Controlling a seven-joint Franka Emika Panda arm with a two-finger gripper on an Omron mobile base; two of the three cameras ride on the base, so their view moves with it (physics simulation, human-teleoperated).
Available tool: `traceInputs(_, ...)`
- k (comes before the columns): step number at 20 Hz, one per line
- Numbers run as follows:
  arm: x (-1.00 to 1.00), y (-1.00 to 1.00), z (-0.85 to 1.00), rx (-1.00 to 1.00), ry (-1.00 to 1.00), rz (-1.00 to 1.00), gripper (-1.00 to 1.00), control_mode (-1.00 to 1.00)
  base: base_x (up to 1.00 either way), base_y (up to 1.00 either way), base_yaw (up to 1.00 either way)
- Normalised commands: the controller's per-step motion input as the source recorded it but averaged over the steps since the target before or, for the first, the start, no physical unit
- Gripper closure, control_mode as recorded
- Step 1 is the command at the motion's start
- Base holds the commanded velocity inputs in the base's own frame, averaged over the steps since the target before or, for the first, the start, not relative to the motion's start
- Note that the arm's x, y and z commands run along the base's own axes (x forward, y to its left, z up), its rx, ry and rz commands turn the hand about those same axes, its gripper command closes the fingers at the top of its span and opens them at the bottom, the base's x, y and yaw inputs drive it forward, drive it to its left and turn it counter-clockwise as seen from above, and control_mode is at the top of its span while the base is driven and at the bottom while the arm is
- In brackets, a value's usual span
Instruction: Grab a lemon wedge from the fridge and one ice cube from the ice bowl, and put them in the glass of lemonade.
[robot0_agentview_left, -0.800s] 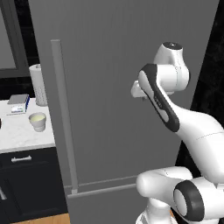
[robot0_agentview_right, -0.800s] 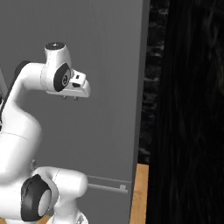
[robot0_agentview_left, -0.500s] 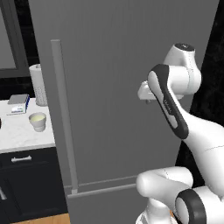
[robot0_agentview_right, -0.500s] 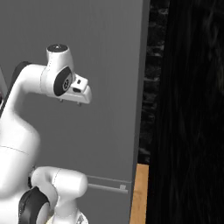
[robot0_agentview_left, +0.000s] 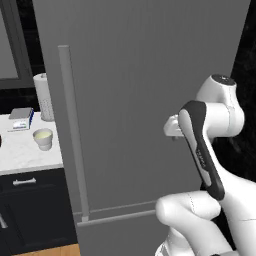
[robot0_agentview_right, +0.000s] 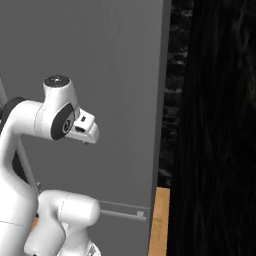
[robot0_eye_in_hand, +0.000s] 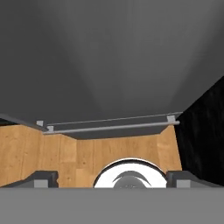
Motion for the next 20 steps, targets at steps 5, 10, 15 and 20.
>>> traceInputs(5, 0.03, 0.17, 0.00, 0.00, 0.00, -0.01, -1.00, 1.00, -0.01, 0.30, -0.05)
traceInputs(10, 0.00, 0.00, 0.00, 0.00, 0.00, 0.00, -1.00, 1.00, -0.30, 0.98, -0.23)
traceInputs(15, 0.00, 0.00, 0.00, 0.00, 0.00, 0.00, -1.00, 1.00, -0.66, 0.53, -0.35)
traceInputs(20, 0.00, 0.00, 0.00, 0.00, 0.00, 0.00, -1.00, 1.00, -0.65, 0.68, -0.32)
